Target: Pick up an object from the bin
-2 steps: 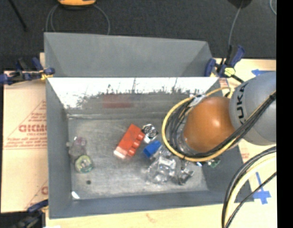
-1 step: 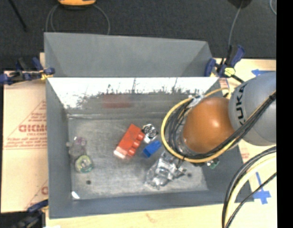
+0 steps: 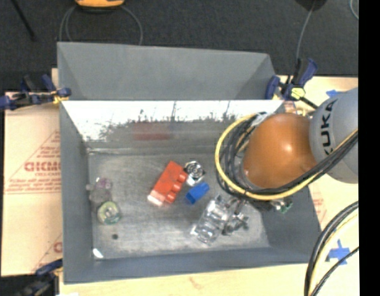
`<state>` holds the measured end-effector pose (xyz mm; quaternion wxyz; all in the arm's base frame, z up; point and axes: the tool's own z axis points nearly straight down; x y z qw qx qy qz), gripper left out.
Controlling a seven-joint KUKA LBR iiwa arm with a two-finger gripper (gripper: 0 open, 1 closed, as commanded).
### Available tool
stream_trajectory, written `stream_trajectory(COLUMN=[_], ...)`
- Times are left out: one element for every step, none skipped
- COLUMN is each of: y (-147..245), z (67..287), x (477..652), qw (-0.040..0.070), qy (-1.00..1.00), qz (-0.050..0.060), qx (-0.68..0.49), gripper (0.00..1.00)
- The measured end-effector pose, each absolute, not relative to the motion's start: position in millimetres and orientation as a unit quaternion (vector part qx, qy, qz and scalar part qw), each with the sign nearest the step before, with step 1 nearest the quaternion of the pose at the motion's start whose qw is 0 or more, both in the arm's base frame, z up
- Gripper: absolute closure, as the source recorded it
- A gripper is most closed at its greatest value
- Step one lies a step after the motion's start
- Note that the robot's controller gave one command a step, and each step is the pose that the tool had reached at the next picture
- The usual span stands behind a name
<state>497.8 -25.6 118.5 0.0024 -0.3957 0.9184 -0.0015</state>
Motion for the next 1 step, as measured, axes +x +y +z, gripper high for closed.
stream_trajectory(y=[-26.7], z=[178.7], x=[499.2], qw=[0.003], qy=[0.919], qz=[-0.002], qx=[-0.394], gripper=[1.0])
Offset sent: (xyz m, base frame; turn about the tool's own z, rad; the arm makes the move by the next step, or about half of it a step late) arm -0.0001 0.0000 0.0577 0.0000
